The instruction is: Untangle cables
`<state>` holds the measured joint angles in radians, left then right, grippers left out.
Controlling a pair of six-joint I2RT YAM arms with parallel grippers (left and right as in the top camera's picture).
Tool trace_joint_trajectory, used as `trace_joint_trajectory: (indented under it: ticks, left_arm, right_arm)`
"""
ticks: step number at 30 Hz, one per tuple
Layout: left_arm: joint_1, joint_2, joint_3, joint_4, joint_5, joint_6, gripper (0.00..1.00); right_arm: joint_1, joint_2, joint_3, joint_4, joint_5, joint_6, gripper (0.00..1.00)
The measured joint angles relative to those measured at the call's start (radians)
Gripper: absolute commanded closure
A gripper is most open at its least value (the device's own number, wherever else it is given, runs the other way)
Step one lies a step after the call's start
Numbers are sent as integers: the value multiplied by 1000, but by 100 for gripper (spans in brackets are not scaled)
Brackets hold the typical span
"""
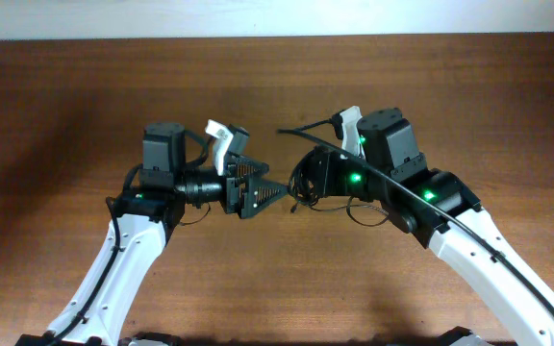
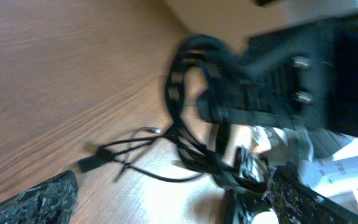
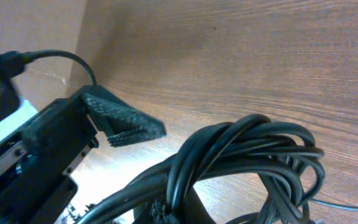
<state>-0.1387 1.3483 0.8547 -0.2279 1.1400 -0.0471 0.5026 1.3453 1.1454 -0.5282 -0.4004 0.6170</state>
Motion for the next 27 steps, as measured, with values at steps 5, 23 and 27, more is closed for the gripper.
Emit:
trace_joint_trajectory:
  ticks: [5,23,27]
  left_arm:
    - [0,0,0,0,215,201,32]
    - [-385,-5,-2,301,-782,-369,96]
    - [-393,35,-2,357,-755,-377,100]
  right_arm:
    - [0,0,0,-58,130,-27,96]
    - [-17,0,-3,-79,157,19,96]
    - [-22,0,-3,-123,137,7,96]
